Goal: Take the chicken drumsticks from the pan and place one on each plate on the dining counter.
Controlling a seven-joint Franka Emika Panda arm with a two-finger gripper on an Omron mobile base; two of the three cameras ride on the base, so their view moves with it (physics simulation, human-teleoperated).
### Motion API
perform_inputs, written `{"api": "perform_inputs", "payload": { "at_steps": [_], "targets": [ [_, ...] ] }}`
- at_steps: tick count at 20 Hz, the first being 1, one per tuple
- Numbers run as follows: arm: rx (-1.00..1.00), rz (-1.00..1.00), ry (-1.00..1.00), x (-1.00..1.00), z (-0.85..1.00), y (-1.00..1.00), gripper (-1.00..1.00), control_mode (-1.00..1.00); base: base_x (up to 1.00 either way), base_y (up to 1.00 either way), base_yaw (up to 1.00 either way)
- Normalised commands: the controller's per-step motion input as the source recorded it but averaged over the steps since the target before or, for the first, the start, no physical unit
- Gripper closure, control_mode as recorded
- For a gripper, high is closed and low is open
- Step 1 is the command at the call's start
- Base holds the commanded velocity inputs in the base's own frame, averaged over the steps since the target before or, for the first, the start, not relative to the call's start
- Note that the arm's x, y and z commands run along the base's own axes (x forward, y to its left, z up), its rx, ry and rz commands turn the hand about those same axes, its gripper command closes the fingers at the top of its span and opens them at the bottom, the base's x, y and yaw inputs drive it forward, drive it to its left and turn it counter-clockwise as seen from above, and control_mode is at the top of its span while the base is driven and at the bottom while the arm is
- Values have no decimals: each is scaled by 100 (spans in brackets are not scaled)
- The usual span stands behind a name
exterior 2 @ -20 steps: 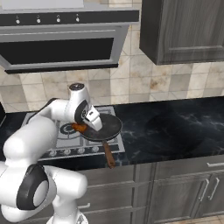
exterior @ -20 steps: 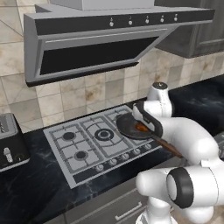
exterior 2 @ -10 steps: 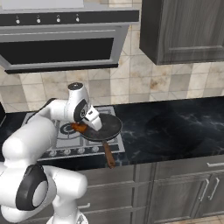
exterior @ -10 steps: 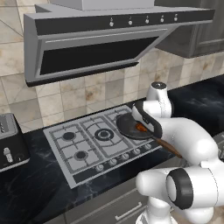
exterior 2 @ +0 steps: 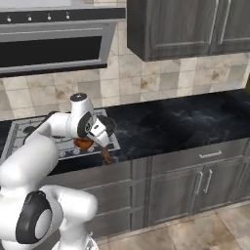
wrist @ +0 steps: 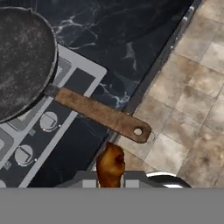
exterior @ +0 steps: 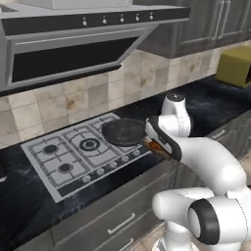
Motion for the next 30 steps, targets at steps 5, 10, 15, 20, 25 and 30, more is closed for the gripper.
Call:
{"api": "perform_inputs", "payload": {
  "at_steps": [5,10,15,20,25,30],
  "targets": [
    [0,0,0,0,0,0,100,100,-8,-10,-96],
    [0,0,0,0,0,0,100,100,0,-3,-100],
    [0,0,0,0,0,0,100,100,0,0,-100],
    [0,0,0,0,0,0,100,100,0,0,-100],
    [0,0,0,0,0,0,100,100,38,2,-84],
    [0,0,0,0,0,0,100,100,93,20,-43]
  ]
}}
